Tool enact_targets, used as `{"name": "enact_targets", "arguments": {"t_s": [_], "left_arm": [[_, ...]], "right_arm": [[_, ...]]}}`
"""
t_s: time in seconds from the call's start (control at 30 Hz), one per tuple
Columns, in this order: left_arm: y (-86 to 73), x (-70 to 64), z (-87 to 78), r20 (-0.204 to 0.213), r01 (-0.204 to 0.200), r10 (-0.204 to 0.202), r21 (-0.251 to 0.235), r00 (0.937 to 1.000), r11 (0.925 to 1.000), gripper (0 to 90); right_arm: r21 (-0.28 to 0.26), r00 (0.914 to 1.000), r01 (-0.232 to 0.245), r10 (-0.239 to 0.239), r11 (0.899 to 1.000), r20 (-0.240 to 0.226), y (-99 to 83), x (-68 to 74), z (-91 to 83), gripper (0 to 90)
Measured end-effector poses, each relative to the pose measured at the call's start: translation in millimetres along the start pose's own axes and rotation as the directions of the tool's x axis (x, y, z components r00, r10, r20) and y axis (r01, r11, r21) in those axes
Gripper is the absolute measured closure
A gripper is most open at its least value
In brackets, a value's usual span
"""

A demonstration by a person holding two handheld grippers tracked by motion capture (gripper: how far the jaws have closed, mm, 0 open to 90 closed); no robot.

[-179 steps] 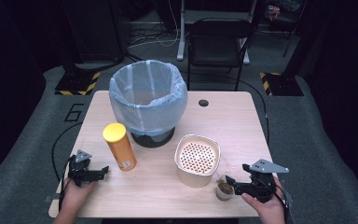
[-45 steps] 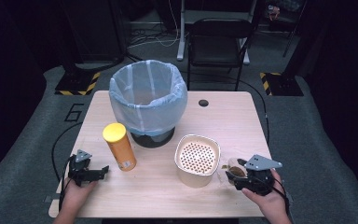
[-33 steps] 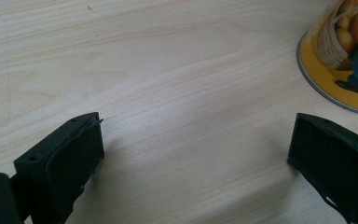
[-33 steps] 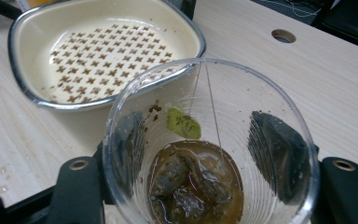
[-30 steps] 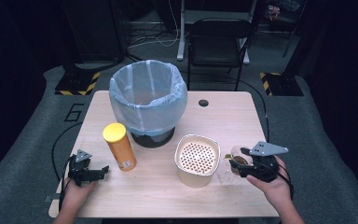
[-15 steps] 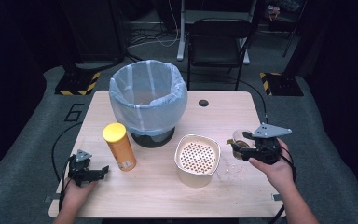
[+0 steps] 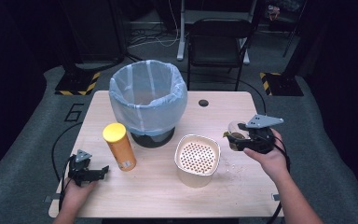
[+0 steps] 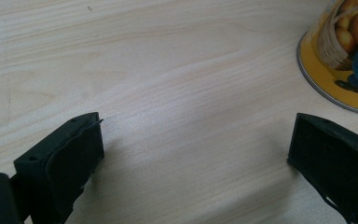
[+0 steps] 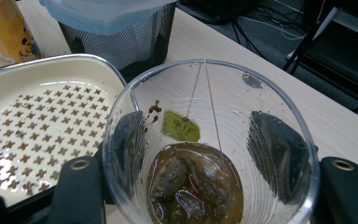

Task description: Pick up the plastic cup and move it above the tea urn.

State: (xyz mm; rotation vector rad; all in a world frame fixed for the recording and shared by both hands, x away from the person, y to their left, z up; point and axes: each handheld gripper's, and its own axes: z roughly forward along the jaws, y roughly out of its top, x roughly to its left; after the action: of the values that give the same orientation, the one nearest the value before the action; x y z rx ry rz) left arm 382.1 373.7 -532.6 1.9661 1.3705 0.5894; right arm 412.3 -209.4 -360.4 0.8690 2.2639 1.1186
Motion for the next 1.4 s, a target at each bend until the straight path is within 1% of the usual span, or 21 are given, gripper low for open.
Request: {"name": "enact_targets", "arguments": {"t_s": [0.2, 0.3, 0.33, 0.43, 0.47, 0.57, 0.6, 0.63, 0.7, 0.73, 0.8, 0.87, 0.9, 1.0, 1.03, 1.13, 1.17, 1.2, 1.3, 1.37, 1.4], "left_arm": [[0.0, 0.0, 0.0, 0.000, 0.000, 0.000, 0.000, 1.0000, 1.0000, 2.9], [0.0, 0.0, 0.0, 0.000, 0.000, 0.000, 0.000, 1.0000, 1.0000, 3.0], [0.1, 0.0, -0.1, -0.001, -0.001, 0.001, 0.002, 1.0000, 1.0000, 3.0], [0.0, 0.0, 0.0, 0.000, 0.000, 0.000, 0.000, 1.0000, 1.0000, 3.0], [0.0, 0.0, 0.0, 0.000, 0.000, 0.000, 0.000, 1.0000, 1.0000, 3.0], [0.0, 0.0, 0.0, 0.000, 0.000, 0.000, 0.000, 1.0000, 1.0000, 3.0], [0.0, 0.0, 0.0, 0.000, 0.000, 0.000, 0.000, 1.0000, 1.0000, 3.0], [0.0, 0.0, 0.0, 0.000, 0.000, 0.000, 0.000, 1.0000, 1.0000, 2.9], [0.0, 0.0, 0.0, 0.000, 0.000, 0.000, 0.000, 1.0000, 1.0000, 2.9], [0.0, 0.0, 0.0, 0.000, 0.000, 0.000, 0.001, 1.0000, 1.0000, 3.0], [0.0, 0.0, 0.0, 0.000, 0.000, 0.000, 0.000, 1.0000, 1.0000, 3.0], [0.1, 0.1, -0.2, 0.000, -0.001, 0.001, 0.003, 1.0000, 1.0000, 2.9], [0.0, 0.0, 0.0, 0.000, 0.000, 0.000, 0.000, 1.0000, 1.0000, 2.9], [0.0, 0.0, 0.0, 0.000, 0.000, 0.000, 0.000, 1.0000, 1.0000, 2.9], [0.0, 0.0, 0.0, 0.000, 0.000, 0.000, 0.000, 1.0000, 1.0000, 2.9], [0.0, 0.0, 0.0, 0.000, 0.000, 0.000, 0.000, 1.0000, 1.0000, 3.0], [0.0, 0.0, 0.0, 0.000, 0.000, 0.000, 0.000, 1.0000, 1.0000, 2.9], [0.0, 0.0, 0.0, 0.000, 0.000, 0.000, 0.000, 1.0000, 1.0000, 3.0], [0.0, 0.0, 0.0, 0.000, 0.000, 0.000, 0.000, 1.0000, 1.0000, 3.0], [0.0, -0.1, 0.0, 0.000, 0.000, 0.000, 0.000, 1.0000, 1.0000, 3.0], [0.0, 0.0, 0.0, 0.000, 0.000, 0.000, 0.000, 1.0000, 1.0000, 3.0]], "right_arm": [[-0.019, 0.9998, 0.018, -0.018, 1.000, -0.006, 12.9, -4.0, 14.2, 36.1], [-0.023, 0.9998, 0.015, -0.016, 1.000, -0.009, 15.7, -5.2, 18.4, 36.1], [-0.033, 0.9996, 0.023, -0.023, 0.999, -0.017, 18.4, -7.5, 23.7, 36.3], [-0.046, 0.9990, 0.034, -0.035, 0.998, -0.026, 20.2, -9.3, 27.6, 36.4], [-0.056, 0.9987, 0.030, -0.032, 0.998, -0.039, 21.5, -11.8, 32.5, 36.5], [-0.065, 0.9978, 0.035, -0.038, 0.997, -0.055, 22.9, -15.1, 37.6, 36.5], [-0.074, 0.9956, 0.044, -0.050, 0.996, -0.079, 24.4, -18.2, 42.0, 36.5], [-0.075, 0.9954, 0.037, -0.043, 0.996, -0.085, 25.1, -18.6, 43.9, 36.5], [-0.084, 0.9941, 0.048, -0.055, 0.995, -0.093, 26.0, -19.8, 45.7, 36.5], [-0.092, 0.9919, 0.057, -0.067, 0.994, -0.108, 27.7, -20.8, 48.6, 36.6], [-0.091, 0.9915, 0.053, -0.063, 0.994, -0.114, 28.5, -20.4, 50.0, 36.5], [-0.095, 0.9874, 0.063, -0.076, 0.993, -0.139, 30.6, -19.5, 54.1, 36.6], [-0.095, 0.9874, 0.063, -0.076, 0.993, -0.139, 30.6, -19.5, 54.1, 36.6], [-0.098, 0.9817, 0.083, -0.098, 0.992, -0.163, 33.2, -16.6, 58.0, 36.6], [-0.109, 0.9796, 0.096, -0.113, 0.989, -0.166, 33.8, -16.6, 59.1, 36.7], [-0.110, 0.9768, 0.081, -0.101, 0.991, -0.188, 35.7, -13.5, 62.3, 36.6], [-0.115, 0.9759, 0.086, -0.106, 0.990, -0.191, 36.0, -12.5, 63.6, 36.6], [-0.116, 0.9727, 0.099, -0.121, 0.988, -0.198, 37.0, -9.7, 66.6, 36.6], [-0.118, 0.9694, 0.123, -0.145, 0.985, -0.198, 37.9, -8.1, 69.1, 36.7], [-0.114, 0.9698, 0.132, -0.152, 0.985, -0.191, 39.1, -4.8, 71.1, 36.8], [-0.122, 0.9664, 0.160, -0.180, 0.980, -0.183, 40.8, -3.8, 72.5, 36.9]]}}
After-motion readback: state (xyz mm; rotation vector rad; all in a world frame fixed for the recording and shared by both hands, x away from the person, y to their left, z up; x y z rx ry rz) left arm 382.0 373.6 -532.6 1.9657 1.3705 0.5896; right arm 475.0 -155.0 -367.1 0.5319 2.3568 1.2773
